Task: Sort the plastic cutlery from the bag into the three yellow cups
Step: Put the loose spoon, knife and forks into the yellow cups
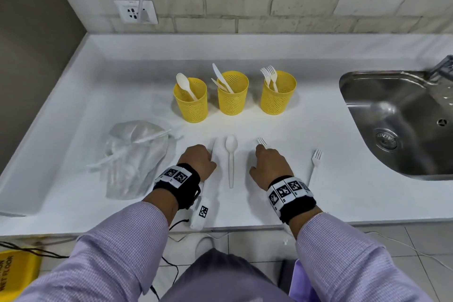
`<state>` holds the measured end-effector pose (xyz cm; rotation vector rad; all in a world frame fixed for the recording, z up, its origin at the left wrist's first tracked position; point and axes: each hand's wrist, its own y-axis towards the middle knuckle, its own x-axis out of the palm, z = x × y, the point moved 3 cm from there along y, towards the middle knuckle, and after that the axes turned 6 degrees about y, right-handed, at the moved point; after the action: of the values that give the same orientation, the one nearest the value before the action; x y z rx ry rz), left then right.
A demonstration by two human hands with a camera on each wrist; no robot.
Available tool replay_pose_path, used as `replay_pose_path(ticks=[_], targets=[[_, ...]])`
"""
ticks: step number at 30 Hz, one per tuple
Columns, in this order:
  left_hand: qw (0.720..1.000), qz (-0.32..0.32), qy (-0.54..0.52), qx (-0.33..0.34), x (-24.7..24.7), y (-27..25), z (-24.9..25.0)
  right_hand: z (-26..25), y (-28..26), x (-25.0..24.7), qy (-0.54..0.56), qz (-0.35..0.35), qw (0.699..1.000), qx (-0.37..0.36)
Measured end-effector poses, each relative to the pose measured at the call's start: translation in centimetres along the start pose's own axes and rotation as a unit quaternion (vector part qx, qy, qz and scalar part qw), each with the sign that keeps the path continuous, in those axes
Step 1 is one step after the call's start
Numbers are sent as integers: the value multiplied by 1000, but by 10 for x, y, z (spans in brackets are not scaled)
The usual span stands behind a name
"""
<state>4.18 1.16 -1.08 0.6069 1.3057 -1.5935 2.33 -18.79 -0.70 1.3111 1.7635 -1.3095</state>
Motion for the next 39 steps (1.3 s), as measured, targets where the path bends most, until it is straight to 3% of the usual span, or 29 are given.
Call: replay_pose_path(ticks=[6,14,21,28,36,39], targets=[[991,15,-126,31,-13,-3,3,-5,6,1,-3,4,1000,19],[933,-26,-356,49,-20,-2,6,-12,8,1,81,1,995,57],[899,-67,-428,56,-28,-1,13,-33,-2,-20,232,112,965,41],[834,-159,-523,71,-33,-12,25,-66,-14,-38,327,190,926,-18],[816,-172,-545,85,-35,-20,38,-67,-7,-40,340,211,916,-24],[841,-140,-516,85,-29,-15,41,-61,-7,-41,340,205,917,-32]])
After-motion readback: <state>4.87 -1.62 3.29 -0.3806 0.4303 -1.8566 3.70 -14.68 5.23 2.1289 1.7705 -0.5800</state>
